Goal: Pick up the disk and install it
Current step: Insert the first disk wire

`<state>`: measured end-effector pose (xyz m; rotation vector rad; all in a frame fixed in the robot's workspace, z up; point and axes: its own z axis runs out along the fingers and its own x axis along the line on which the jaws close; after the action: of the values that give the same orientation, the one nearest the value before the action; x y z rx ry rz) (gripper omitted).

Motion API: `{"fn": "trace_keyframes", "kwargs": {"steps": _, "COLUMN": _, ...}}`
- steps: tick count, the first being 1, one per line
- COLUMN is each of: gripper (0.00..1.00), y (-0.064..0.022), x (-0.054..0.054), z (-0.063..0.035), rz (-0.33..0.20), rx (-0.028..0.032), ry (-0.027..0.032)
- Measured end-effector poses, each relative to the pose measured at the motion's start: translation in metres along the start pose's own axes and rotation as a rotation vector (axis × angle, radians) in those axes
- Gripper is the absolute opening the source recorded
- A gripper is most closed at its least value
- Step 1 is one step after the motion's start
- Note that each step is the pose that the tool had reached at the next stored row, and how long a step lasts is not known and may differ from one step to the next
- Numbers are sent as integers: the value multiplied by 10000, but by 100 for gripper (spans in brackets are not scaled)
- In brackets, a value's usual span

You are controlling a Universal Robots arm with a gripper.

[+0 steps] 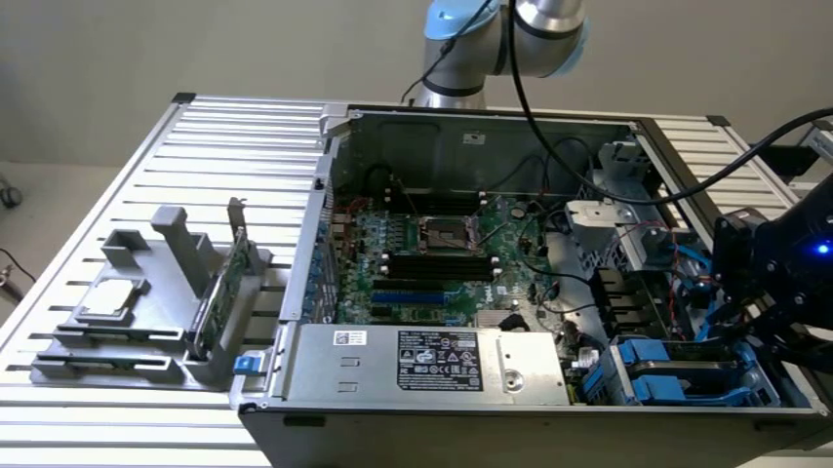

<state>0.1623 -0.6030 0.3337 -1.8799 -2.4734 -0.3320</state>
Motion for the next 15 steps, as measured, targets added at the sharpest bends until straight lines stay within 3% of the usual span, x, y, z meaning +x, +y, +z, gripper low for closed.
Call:
{"fn": "trace_keyframes", "kwargs": {"steps": 5, "gripper": 25, "y": 6, "x": -1, "z": 0, "rz": 89, "rx": 63, "ry": 41}}
{"fn": "trace_keyframes", "kwargs": {"steps": 7, "gripper": 23, "y": 9, "x": -2, "z": 0, "rz": 117, "rx": 87, "ry": 57}}
{"fn": "trace_keyframes", "kwargs": {"steps": 8, "gripper": 16, "y": 11, "x": -2, "z": 0, "rz": 132, "rx": 99, "ry": 64}}
{"fn": "trace_keyframes", "kwargs": {"steps": 11, "gripper": 16, "y": 15, "x": -4, "z": 1, "rz": 175, "rx": 139, "ry": 89}}
{"fn": "trace_keyframes", "kwargs": {"steps": 15, "gripper": 16, "y": 19, "x": -2, "z": -13, "rz": 226, "rx": 271, "ry": 145}}
